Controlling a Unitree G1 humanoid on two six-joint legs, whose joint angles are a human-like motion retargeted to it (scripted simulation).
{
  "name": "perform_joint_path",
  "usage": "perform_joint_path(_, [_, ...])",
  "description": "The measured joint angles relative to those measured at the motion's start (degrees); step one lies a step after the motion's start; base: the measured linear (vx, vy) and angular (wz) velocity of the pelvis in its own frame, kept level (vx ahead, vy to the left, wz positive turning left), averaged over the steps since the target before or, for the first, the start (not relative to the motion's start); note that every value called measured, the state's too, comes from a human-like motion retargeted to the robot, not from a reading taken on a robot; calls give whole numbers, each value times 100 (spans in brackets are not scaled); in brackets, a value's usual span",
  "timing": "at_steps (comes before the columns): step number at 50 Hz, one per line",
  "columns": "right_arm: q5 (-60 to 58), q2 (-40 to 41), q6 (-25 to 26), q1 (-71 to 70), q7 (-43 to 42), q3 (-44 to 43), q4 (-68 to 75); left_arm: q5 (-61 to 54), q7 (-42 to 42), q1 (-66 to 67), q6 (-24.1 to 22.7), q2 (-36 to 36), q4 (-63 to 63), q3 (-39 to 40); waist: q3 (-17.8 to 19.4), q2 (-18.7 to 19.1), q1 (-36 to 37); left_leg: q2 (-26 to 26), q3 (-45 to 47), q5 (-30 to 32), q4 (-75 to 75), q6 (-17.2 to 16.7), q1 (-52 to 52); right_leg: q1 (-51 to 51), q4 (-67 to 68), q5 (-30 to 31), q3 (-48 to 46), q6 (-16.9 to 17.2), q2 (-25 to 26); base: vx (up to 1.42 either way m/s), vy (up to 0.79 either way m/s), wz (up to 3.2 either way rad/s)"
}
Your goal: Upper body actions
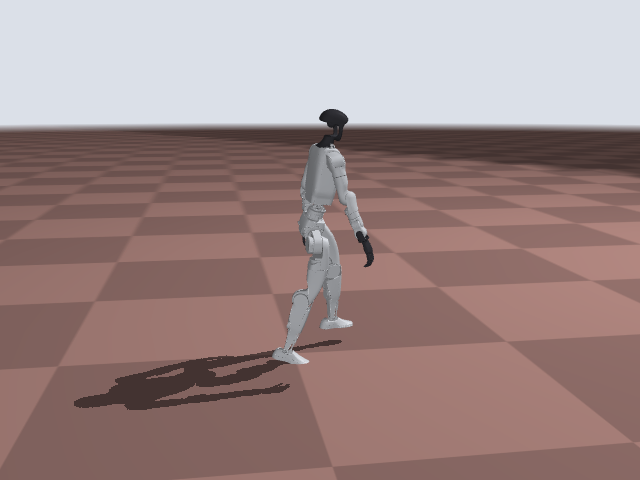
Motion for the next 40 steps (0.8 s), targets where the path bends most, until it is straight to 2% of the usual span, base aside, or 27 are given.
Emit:
perform_joint_path(3, [227,78,-399,-102,3,-107,-699,519,504,-1,-44,245,-317,-220,71,10,160,-29,297,-515,-989,262,-74,231,13,-147,-20,108,109,48,-18,-22])
perform_joint_path(7, [731,398,-1043,8,189,-413,-1165,584,755,235,-67,300,-309,-201,35,-120,318,-115,453,-815,-1651,375,-265,532,26,-175,-43,356,94,70,-16,-28])
perform_joint_path(8, [845,471,-1171,64,307,-469,-1199,515,666,305,-70,270,-206,-139,32,-163,351,-145,421,-829,-1642,359,-276,619,44,-121,-61,426,85,72,-12,-34])
perform_joint_path(10, [1006,572,-1254,183,480,-556,-1168,397,386,408,-38,170,87,42,14,-285,396,-206,421,-813,-1430,565,-272,753,95,76,-116,573,-2,86,-7,-32])
perform_joint_path(11, [1012,607,-1192,294,561,-637,-1060,337,150,473,30,76,365,214,-3,-325,424,-35,818,-523,-1239,641,-175,862,143,287,-188,670,-38,93,-3,-30])
perform_joint_path(12, [979,634,-1113,413,627,-726,-925,285,-84,525,98,-7,677,392,-41,-348,445,-10,765,-319,-1051,680,-170,962,192,518,-265,761,-63,93,-2,-24])
perform_joint_path(13, [869,643,-1001,548,662,-835,-738,252,-312,551,166,-66,1058,585,-120,-337,452,-277,-186,-284,-871,644,-347,1042,241,790,-355,842,-67,103,0,-21])
perform_joint_path(15, [689,636,-777,871,618,-922,-229,172,-728,670,399,-144,1801,979,-255,-393,508,-521,-797,-645,-538,487,-343,1159,545,1456,-511,885,-214,124,2,-44])
perform_joint_path(17, [636,587,-521,1084,461,-898,546,74,-1092,776,820,-125,2395,1368,-172,-405,670,-405,-602,-1026,-406,406,84,1105,1462,2127,-537,618,-472,116,5,-62])
perform_joint_path(20, [471,426,96,1190,426,-1018,1571,-161,-1413,878,1267,-110,2891,1725,-135,-26,501,-313,-842,-1447,-518,355,778,733,3115,2762,-827,-25,-598,98,11,13])
perform_joint_path(22, [383,347,539,1540,567,-1050,1727,-407,-1425,949,1274,-73,2959,1741,-253,116,397,-254,-867,-1577,-749,374,1092,102,4271,2402,-800,-235,-728,78,0,9])
perform_joint_path(23, [387,313,565,1716,624,-1069,1727,-460,-1346,935,1245,-46,2927,1706,-285,164,409,-242,-900,-1630,-874,381,1229,-158,4593,2163,-800,-335,-776,70,-5,20])
perform_joint_path(25, [437,265,427,2009,638,-1145,1727,-442,-1160,853,1164,20,2818,1593,-299,262,286,-243,-967,-1655,-1130,401,1504,-489,4863,1879,-892,-384,-689,73,-9,81])
perform_joint_path(28, [616,292,50,2526,254,-1310,1684,-236,-849,594,939,206,2567,1219,-374,346,-32,-365,-1139,-1693,-1572,430,1958,-1343,4661,1581,-610,-149,-78,62,-20,128])
perform_joint_path(31, [704,327,-105,2865,-92,-1459,1699,-66,-757,266,865,445,2350,787,-402,305,-250,-579,-1300,-1775,-1803,434,2324,-2019,3870,1440,-325,-52,263,67,-22,100])
perform_joint_path(35, [790,369,197,3075,50,-1602,1727,81,-730,-424,938,739,2112,298,-186,119,-542,-1018,-1612,-1953,-1986,411,3060,-2386,1827,1474,-16,-291,431,53,-23,110])
perform_joint_path(38, [834,420,244,3056,376,-1640,1727,-47,-576,-956,1024,818,1868,69,218,96,-633,-1180,-1884,-2101,-2014,375,3807,-2361,402,1181,139,-464,534,71,-34,93])
perform_joint_path(40, [830,440,104,3013,395,-1667,1727,-191,-538,-1204,1002,796,1649,-80,595,146,-606,-1177,-1986,-2172,-2046,334,4420,-2163,-226,923,151,-405,607,83,-39,64])
